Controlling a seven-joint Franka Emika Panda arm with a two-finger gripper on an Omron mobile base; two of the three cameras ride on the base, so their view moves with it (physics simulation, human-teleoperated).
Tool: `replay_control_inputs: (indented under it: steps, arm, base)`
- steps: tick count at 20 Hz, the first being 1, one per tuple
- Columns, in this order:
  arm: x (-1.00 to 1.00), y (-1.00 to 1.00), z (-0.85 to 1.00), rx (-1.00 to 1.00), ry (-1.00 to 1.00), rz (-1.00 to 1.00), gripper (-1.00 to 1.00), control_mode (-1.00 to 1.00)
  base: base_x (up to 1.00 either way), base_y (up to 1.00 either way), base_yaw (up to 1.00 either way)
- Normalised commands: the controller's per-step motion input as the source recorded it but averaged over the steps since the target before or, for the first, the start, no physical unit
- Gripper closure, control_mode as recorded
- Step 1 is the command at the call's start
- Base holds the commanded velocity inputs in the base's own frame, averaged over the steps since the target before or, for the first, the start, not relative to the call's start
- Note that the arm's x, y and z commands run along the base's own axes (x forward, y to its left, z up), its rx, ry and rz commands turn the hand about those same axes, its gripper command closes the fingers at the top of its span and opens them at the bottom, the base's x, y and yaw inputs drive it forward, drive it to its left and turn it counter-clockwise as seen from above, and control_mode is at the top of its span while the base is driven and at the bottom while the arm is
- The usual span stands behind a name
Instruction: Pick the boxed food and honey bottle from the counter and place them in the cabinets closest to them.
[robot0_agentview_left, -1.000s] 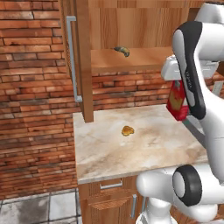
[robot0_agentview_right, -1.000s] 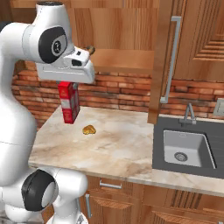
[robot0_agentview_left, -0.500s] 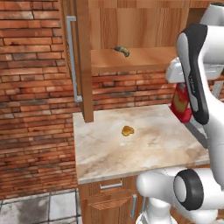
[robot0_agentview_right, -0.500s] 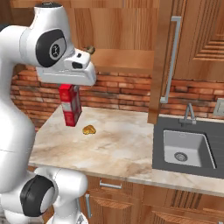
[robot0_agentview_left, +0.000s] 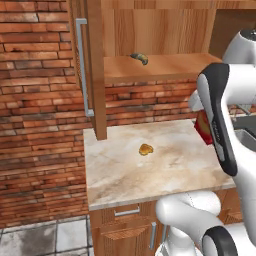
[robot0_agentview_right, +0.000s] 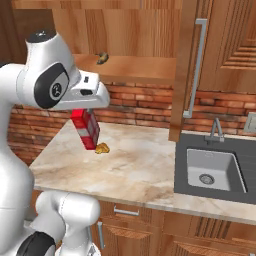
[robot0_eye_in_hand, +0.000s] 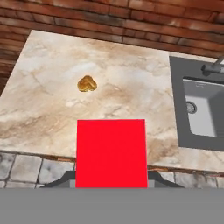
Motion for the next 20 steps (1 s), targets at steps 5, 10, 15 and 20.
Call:
replay_control_inputs:
  steps: [5,10,15,20]
  arm:
    - [0.05,-0.14,0.88,0.02,0.0,0.01,1.0,-1.0]
    - [0.0,-0.11,0.8,0.04,0.01,0.0,1.0,-1.0]
    - [0.05,-0.05,0.59,0.01,0.0,0.0,1.0,-1.0]
    - [0.0,0.0,0.06,0.0,-0.02,0.01,1.0,-1.0]
  base:
    - [0.0,0.0,0.0]
    - [0.0,0.0,0.0]
    - [0.0,0.0,0.0]
    - [0.0,0.0,0.0]
